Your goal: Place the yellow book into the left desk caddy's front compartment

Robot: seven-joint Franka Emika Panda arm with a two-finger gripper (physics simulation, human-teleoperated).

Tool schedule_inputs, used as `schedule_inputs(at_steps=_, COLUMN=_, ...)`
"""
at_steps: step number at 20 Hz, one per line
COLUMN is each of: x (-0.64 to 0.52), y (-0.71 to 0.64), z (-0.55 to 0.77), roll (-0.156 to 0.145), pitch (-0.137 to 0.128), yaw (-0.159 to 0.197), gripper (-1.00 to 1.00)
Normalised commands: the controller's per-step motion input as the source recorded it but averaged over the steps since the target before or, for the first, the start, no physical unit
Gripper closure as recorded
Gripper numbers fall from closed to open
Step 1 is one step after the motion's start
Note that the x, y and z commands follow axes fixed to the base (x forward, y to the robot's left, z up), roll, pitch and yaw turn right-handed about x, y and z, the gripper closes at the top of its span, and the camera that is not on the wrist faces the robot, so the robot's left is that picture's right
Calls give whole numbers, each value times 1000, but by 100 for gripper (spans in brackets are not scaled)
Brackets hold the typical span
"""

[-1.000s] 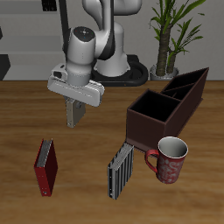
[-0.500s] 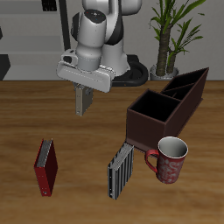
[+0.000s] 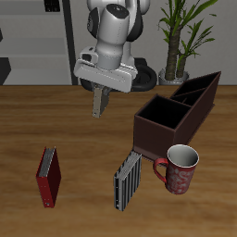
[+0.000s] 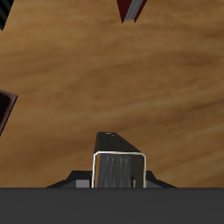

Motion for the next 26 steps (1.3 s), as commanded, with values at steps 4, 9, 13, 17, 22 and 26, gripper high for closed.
schedule_inputs(at_steps=4, x=-128, y=523, z=135, roll=67, pitch=-8, yaw=1, gripper=100)
schedule_inputs(at_steps=9, x=-88, y=377, z=155, roll=39, pitch=-30, yaw=-23, gripper=100)
schedule_inputs(at_steps=13, x=-52, y=250, z=132, roll=35, pitch=-21, yaw=-36, gripper=100)
schedule_inputs(at_steps=17, x=-29, y=248, z=52, roll=44, pitch=5, yaw=-35, gripper=100)
schedule_inputs(at_steps=22, x=-87, y=254, z=25, roll=19, pitch=3, yaw=-32, gripper=100)
schedule_inputs(at_steps=26, x=-183, y=183, z=70, roll=30, pitch=-23, yaw=-26, gripper=100)
